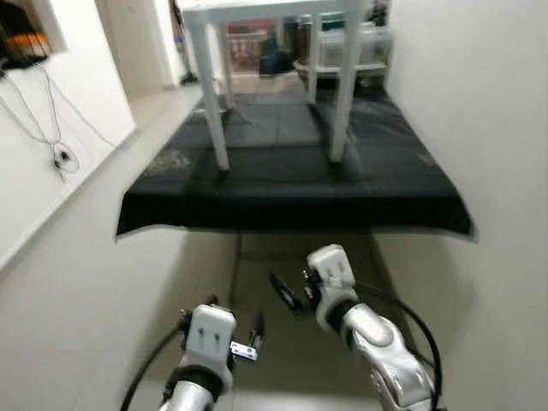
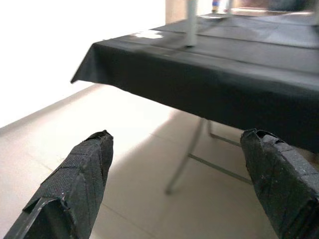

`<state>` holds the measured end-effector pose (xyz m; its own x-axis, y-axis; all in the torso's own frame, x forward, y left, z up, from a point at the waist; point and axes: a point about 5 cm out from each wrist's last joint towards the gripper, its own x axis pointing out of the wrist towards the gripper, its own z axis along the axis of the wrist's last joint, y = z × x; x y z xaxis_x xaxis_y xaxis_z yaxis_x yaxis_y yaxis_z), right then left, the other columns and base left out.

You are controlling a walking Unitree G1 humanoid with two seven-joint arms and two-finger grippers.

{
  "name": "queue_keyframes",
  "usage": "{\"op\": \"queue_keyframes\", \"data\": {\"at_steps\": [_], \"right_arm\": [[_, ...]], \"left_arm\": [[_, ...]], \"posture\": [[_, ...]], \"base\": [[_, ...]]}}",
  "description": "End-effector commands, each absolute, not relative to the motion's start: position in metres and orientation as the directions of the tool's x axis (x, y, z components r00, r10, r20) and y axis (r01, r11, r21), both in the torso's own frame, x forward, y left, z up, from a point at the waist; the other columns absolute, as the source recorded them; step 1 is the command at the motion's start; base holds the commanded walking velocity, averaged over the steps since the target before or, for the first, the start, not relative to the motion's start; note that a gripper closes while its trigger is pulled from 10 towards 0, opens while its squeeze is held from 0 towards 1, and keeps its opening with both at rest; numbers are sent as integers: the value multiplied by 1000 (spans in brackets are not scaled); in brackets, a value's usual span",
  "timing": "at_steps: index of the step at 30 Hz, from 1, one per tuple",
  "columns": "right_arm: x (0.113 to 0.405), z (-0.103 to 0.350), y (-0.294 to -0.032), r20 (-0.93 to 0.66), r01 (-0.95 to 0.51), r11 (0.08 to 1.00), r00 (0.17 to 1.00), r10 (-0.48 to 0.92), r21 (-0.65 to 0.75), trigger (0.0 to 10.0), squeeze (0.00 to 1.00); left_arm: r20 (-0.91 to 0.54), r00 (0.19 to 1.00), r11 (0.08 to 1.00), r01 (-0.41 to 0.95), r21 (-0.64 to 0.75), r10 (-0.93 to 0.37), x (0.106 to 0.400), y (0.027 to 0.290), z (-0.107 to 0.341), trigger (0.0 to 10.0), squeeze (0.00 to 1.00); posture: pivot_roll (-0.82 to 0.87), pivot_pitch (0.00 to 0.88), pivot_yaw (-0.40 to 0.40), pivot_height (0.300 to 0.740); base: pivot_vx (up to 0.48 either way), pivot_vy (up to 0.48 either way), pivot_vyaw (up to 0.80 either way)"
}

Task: Building children table

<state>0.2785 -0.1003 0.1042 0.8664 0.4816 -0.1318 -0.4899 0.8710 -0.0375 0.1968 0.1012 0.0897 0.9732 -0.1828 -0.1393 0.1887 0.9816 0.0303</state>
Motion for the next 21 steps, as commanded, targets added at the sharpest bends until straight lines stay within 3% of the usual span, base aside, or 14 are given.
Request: {"op": "queue_keyframes", "data": {"at_steps": [1,21], "right_arm": [[278,106,-96,-128,-504,863,858,497,-27,10000,0],[273,106,-86,-135,-594,804,798,588,-13,10000,0]], "left_arm": [[-138,975,982,182,51,-174,199,104,91,10000,0],[-134,977,984,172,44,-165,198,104,93,10000,0]], "posture": [[26,0,-7,740],[27,0,-13,740]], "base": [[0,0,0],[0,0,0]]}}
